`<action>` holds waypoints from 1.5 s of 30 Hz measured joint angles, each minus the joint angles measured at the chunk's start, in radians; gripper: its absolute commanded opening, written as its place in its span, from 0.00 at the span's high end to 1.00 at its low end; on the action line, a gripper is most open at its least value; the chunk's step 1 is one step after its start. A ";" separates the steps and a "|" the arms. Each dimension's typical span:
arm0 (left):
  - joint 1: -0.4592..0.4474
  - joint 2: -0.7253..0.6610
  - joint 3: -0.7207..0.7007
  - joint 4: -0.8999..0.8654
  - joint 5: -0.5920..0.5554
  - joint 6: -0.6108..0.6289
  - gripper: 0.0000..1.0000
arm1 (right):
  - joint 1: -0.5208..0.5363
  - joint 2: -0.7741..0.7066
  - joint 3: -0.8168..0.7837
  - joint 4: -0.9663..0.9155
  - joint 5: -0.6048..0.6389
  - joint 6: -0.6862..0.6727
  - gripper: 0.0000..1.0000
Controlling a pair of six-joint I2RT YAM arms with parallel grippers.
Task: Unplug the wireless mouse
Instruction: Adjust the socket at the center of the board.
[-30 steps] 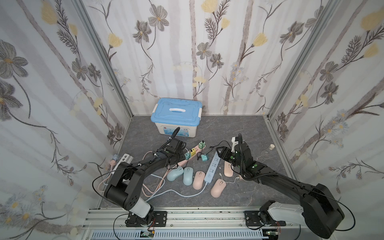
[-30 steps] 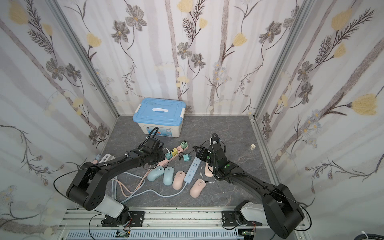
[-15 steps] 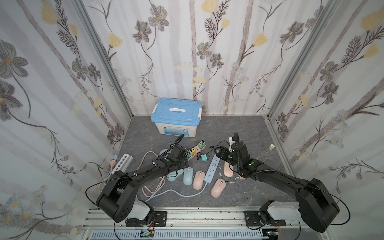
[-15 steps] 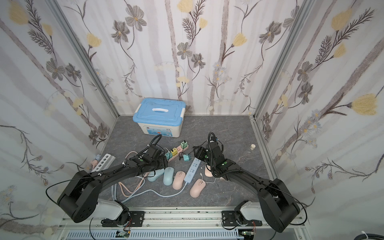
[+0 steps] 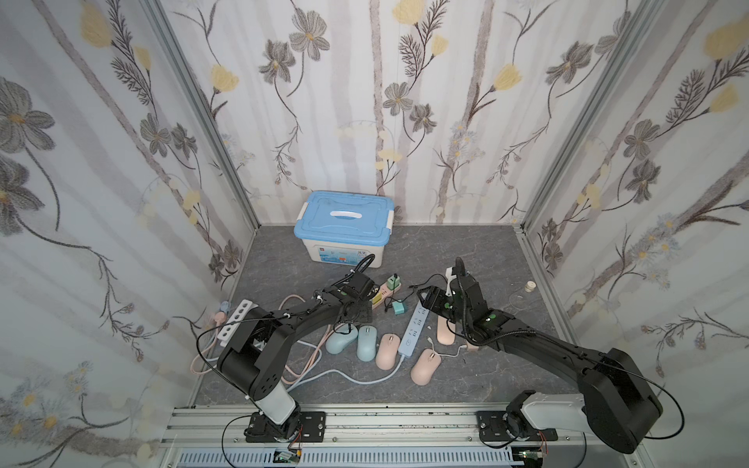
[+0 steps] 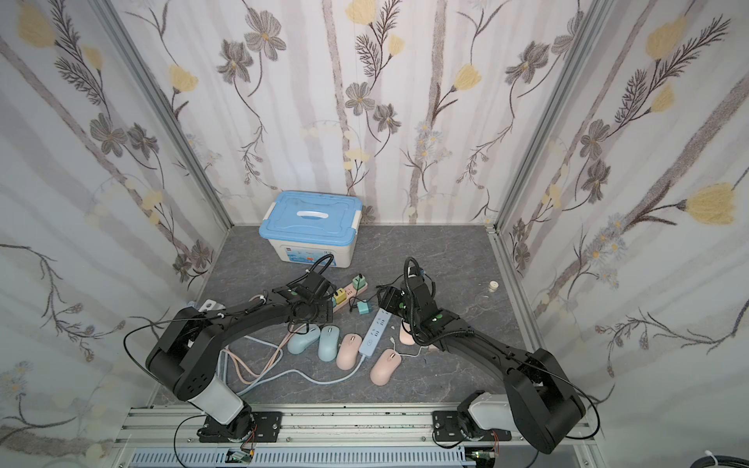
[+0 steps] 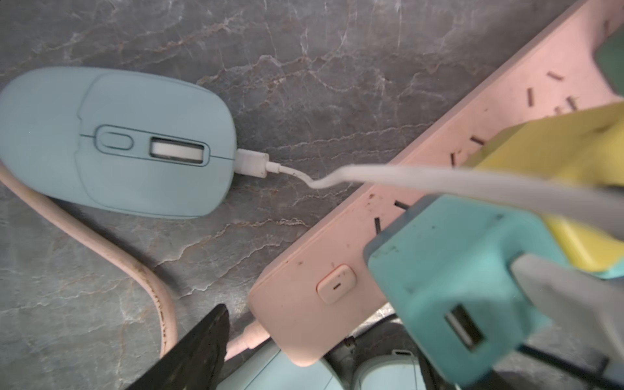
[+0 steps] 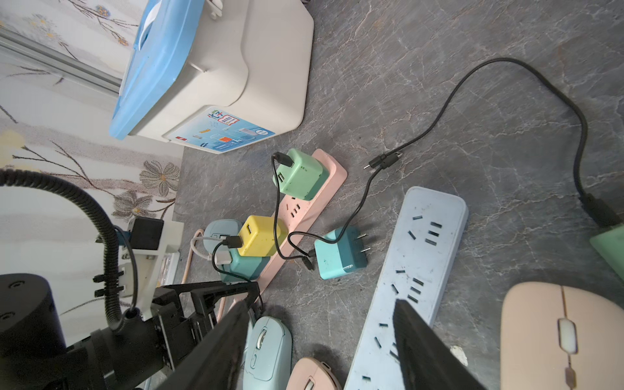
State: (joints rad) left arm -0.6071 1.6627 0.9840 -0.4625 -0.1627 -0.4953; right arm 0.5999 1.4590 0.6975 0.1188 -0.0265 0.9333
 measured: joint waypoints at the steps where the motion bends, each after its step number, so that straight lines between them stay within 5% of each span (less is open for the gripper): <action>1: 0.000 0.012 0.010 -0.011 -0.004 0.007 0.14 | 0.000 0.000 0.002 -0.001 0.000 0.000 0.32; 16: -0.002 0.147 0.108 -0.052 -0.026 0.100 0.25 | 0.018 0.053 0.116 -0.110 0.014 -0.001 0.32; 28: 0.016 0.158 0.069 0.085 0.035 0.103 0.42 | 0.069 0.316 0.401 -0.217 0.049 0.019 0.32; 42: 0.013 0.144 0.022 0.208 0.055 0.185 0.98 | 0.048 0.488 0.610 -0.278 0.070 0.020 0.32; 45: 0.013 0.135 0.005 0.232 0.058 0.186 1.00 | 0.040 0.489 0.610 -0.292 0.075 0.023 0.33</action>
State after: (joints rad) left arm -0.5941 1.7973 0.9886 -0.2306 -0.1047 -0.3092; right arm 0.6403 1.9476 1.3075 -0.1730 0.0483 0.9562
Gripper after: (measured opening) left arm 0.457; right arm 0.676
